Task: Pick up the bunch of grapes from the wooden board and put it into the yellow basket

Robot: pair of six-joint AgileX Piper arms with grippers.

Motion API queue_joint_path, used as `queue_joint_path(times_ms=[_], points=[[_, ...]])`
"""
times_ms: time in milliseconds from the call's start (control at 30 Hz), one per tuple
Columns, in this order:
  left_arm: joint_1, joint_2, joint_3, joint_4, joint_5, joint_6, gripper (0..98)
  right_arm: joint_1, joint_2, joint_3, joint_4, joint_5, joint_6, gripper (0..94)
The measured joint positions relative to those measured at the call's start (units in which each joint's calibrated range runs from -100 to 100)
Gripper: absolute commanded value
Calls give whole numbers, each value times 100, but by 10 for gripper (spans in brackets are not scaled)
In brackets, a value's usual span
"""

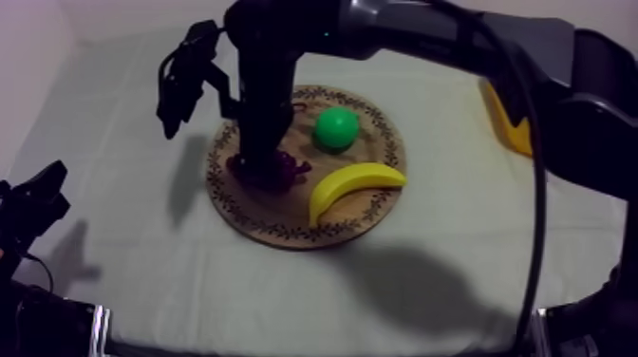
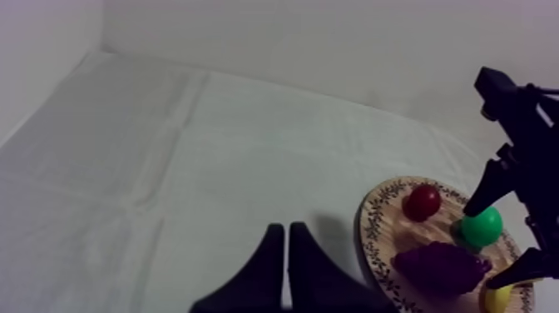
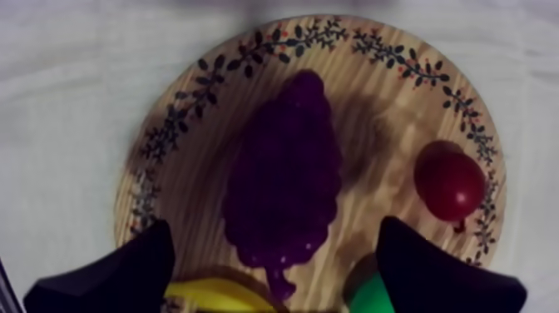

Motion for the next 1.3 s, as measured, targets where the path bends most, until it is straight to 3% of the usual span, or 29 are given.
queue_joint_path(times_ms=[400,567,733,1133,1300], points=[[0,0,0,0,0,0,1,45,769,-338,58,-180,-3,683],[0,0,0,0,0,0,1,71,952,-435,65,-229,3,456],[0,0,0,0,0,0,1,112,987,-466,51,-271,145,340],[0,0,0,0,0,0,1,116,154,353,51,-313,287,315],[0,0,0,0,0,0,1,237,-605,861,202,-515,252,318]])
